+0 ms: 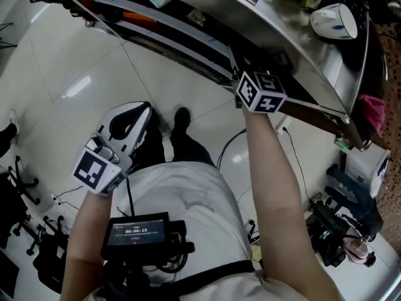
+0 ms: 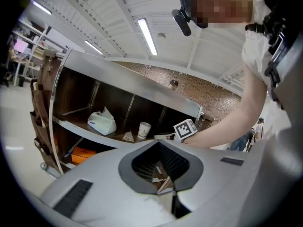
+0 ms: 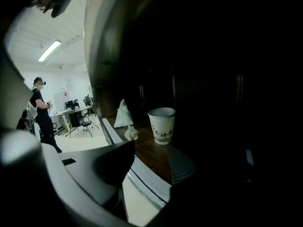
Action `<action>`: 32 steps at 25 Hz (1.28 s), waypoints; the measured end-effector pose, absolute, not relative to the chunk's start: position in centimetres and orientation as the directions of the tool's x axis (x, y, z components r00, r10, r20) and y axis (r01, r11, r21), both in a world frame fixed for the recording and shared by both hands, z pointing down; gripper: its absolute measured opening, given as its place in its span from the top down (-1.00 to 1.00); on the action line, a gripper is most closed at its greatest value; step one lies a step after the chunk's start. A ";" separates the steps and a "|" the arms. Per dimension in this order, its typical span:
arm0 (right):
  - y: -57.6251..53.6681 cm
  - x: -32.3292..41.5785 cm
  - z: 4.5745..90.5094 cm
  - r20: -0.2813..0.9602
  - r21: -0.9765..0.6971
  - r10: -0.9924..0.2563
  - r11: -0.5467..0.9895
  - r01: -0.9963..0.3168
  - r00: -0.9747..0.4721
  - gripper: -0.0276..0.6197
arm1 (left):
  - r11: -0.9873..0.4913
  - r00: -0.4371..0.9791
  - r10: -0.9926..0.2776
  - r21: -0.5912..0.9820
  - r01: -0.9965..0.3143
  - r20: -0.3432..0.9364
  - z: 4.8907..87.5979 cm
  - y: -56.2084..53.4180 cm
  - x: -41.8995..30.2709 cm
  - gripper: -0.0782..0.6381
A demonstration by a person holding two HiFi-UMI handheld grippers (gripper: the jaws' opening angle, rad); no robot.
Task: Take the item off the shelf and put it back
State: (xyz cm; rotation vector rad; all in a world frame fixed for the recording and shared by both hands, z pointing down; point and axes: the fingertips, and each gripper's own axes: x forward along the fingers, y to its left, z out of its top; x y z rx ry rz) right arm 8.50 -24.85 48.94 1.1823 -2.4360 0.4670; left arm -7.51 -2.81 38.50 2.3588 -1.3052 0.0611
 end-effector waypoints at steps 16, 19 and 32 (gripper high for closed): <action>-13.7 7.5 41.4 0.369 -0.250 -0.582 0.688 -0.681 -0.724 0.89 | -0.549 0.603 -0.755 0.254 -0.796 0.257 34.8 -2.7 -6.5 0.80; -11.7 6.5 38.9 0.329 -0.268 -0.564 0.713 -0.648 -0.757 0.89 | -0.579 0.609 -0.758 0.188 -0.793 0.233 33.9 -3.9 -6.9 0.80; -5.9 2.0 27.7 0.187 -0.138 -0.449 0.869 -0.475 -0.874 0.89 | -0.685 0.696 -0.681 0.138 -0.715 0.227 28.4 -4.3 -4.6 0.80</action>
